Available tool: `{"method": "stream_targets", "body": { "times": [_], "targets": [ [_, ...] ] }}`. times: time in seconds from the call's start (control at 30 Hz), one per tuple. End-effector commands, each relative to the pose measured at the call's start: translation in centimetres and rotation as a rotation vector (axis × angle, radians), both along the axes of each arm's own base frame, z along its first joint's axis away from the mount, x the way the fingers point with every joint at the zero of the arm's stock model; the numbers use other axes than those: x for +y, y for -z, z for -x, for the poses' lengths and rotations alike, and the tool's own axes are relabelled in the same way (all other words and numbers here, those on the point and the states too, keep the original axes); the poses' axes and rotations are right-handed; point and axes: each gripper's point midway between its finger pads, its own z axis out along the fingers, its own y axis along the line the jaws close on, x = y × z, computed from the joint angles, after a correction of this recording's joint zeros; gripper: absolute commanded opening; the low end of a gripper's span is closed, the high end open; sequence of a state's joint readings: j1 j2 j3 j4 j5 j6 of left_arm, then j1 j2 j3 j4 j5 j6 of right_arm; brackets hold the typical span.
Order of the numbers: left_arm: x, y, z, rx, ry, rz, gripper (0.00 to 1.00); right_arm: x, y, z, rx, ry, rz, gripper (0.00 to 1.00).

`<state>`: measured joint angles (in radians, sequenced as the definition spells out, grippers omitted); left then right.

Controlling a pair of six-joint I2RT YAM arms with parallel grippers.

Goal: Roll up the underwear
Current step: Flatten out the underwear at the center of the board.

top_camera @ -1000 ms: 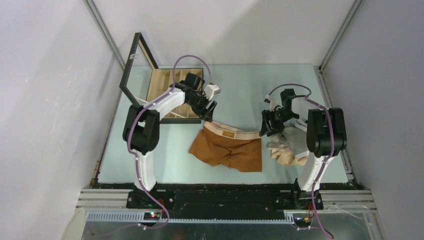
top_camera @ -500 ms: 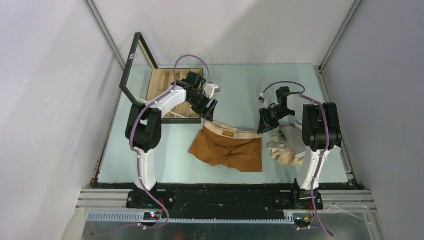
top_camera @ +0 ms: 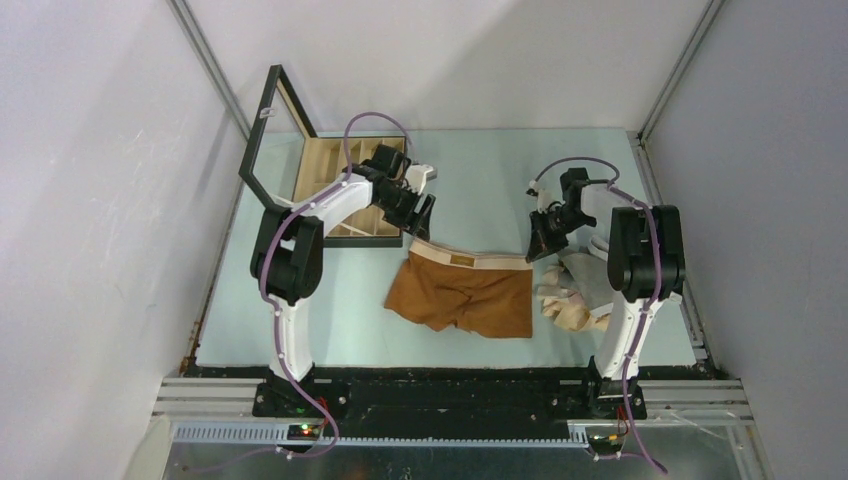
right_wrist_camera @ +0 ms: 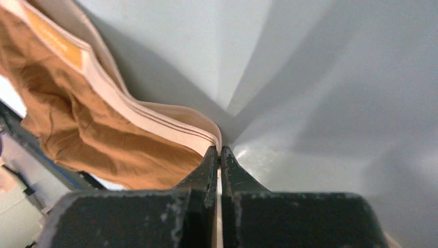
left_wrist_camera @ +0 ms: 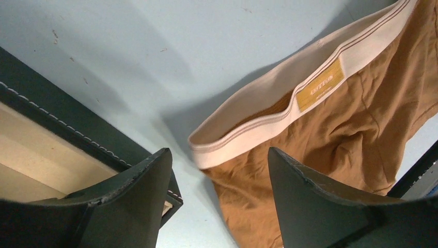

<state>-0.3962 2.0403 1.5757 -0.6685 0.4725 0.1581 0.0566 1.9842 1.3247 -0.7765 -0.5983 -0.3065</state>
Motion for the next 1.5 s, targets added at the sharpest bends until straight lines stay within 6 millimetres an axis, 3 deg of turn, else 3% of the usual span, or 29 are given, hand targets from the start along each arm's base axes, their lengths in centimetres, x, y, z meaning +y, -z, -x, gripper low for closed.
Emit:
{"method": "stream_targets", "body": {
  "times": [0.0,0.27,0.37,0.7,0.87,1.17,1.27,1.47],
  "targets": [
    [0.8,-1.4,-2.0,-0.07,-0.108,-0.02,0.74,-2.5,-0.7,-1.8,-0.073,0.073,0.152,0.0],
    [0.6,-0.1,-1.8,-0.045,-0.092,-0.027,0.63,-1.3,-0.4,-2.1,-0.09,0.052,0.175,0.0],
    [0.5,0.4,-2.0,-0.046,-0.076,-0.048,0.54,-1.1,-0.4,-2.1,-0.091,0.048,0.177,0.0],
    [0.3,2.7,-2.9,-0.03,-0.067,-0.08,0.5,-1.2,-0.6,-1.9,-0.092,0.044,0.182,0.0],
    [0.1,3.6,-3.0,-0.012,-0.065,-0.087,0.41,-1.2,-0.6,-1.9,-0.092,0.044,0.185,0.0],
    [-0.1,4.2,-2.1,0.029,-0.054,-0.061,0.41,-1.3,-0.5,-1.9,-0.093,0.041,0.19,0.0],
    [0.1,4.0,-2.3,0.023,-0.065,-0.069,0.58,-1.4,-0.5,-1.9,-0.092,0.04,0.191,0.0],
    [2.4,3.1,-3.3,-0.042,-0.116,-0.141,0.63,-2.4,-0.8,-1.8,-0.093,0.049,0.205,0.0]
  ]
}}
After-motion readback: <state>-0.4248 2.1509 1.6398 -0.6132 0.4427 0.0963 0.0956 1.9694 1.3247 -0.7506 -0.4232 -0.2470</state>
